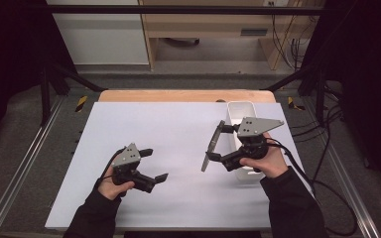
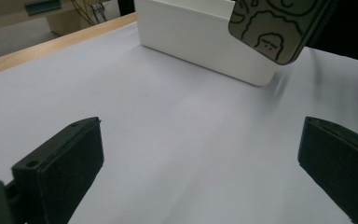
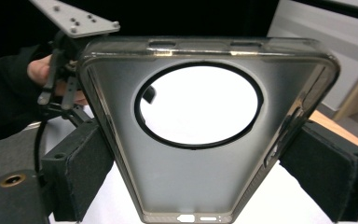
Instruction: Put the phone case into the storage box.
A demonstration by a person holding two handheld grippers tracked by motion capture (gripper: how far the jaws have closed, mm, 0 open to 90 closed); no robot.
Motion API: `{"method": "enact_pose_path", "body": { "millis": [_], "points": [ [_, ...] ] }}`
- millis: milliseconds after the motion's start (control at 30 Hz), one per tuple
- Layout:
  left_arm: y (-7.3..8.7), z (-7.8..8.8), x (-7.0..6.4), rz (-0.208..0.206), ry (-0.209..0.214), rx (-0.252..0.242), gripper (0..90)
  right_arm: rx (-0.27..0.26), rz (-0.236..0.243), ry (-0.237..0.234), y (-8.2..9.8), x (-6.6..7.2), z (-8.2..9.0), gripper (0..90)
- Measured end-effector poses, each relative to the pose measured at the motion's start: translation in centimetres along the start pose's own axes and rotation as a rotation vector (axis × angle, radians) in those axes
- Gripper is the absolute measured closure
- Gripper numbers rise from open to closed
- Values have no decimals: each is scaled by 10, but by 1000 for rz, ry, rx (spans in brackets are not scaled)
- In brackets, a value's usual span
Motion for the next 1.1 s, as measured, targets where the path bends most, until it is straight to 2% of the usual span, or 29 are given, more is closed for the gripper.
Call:
{"method": "enact_pose_path", "body": {
  "millis": [267,467,700,1100],
  "points": [
    [8,17,20,48,-82,-29,2,-36,-32,87,-5,-11,11,117],
    [11,29,32,89,-115,-53,3,-57,-53,135,-8,-18,17,118],
    [19,42,44,97,-161,-56,2,-73,-67,194,-11,-27,26,118],
    [32,54,64,124,-221,-59,4,-99,-87,283,-17,-45,38,118]
  ]
}}
Point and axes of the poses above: each handheld gripper's, and its own axes: z roughly backward along the jaws, y roughly out of its underside, x roughly to its left, the point moved 9 cm from there along -z, roughly forward along the jaws, and after that the axes turned 10 degrees about -y, right-handed, at the moved point
